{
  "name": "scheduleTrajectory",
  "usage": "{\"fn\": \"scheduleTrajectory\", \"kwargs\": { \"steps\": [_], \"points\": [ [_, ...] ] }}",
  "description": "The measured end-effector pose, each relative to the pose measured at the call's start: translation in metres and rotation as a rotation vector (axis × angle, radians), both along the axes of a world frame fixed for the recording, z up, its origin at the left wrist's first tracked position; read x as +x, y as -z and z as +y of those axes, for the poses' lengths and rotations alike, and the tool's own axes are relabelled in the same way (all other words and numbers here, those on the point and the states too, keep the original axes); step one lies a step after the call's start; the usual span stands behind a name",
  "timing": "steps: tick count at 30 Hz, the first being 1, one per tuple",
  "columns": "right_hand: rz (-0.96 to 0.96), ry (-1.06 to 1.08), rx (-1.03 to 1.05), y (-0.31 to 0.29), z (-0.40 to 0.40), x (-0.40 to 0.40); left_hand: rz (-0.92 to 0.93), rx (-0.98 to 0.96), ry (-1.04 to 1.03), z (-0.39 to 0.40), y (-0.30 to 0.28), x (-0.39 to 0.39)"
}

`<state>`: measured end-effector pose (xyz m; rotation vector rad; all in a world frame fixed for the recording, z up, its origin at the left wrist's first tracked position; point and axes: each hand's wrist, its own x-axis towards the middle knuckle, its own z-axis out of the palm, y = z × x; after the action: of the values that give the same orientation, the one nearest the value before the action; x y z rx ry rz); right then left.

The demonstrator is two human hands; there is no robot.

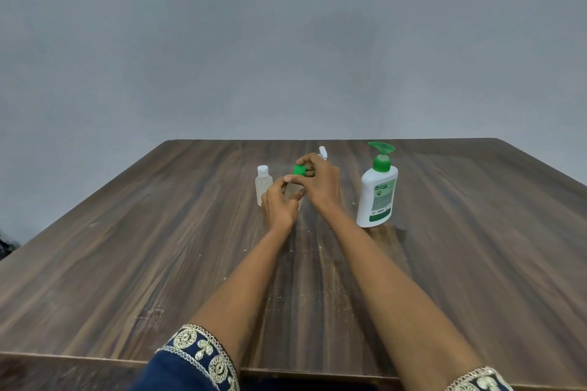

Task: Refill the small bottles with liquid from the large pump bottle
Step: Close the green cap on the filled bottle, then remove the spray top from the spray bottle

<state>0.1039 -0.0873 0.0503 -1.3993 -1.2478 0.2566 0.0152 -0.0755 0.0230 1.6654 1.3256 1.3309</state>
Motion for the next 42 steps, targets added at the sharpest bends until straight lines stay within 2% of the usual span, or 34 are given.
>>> {"fn": "scheduleTrajectory", "kwargs": {
  "steps": [5, 8, 11, 17, 22, 28, 35, 42],
  "points": [
    [-0.087, -0.043, -0.041, 0.008, 0.001, 0.006, -0.004, 0.097, 0.062, 0.008, -0.006, -0.005],
    [-0.076, 0.118, 0.009, 0.022, -0.004, 0.010, 0.041, 0.079, 0.005, 0.019, -0.010, -0.001],
    [-0.158, 0.284, -0.065, 0.034, -0.007, 0.021, 0.058, 0.005, -0.086, 0.025, -0.007, 0.004],
    [-0.257, 0.362, -0.230, 0.038, 0.001, 0.033, 0.060, -0.035, -0.184, 0.031, -0.002, 0.019],
    [-0.202, 0.334, -0.252, 0.039, 0.014, 0.032, 0.013, -0.019, -0.211, 0.038, 0.003, 0.031],
    [-0.127, 0.295, -0.262, 0.044, 0.027, 0.036, 0.108, 0.061, -0.190, 0.040, 0.010, 0.032],
    [-0.074, 0.193, -0.285, 0.049, 0.036, 0.035, 0.099, -0.003, -0.160, 0.015, 0.018, 0.030],
    [-0.081, 0.307, -0.305, 0.044, 0.033, 0.036, 0.082, 0.057, -0.140, 0.008, 0.026, 0.030]
  ]
}}
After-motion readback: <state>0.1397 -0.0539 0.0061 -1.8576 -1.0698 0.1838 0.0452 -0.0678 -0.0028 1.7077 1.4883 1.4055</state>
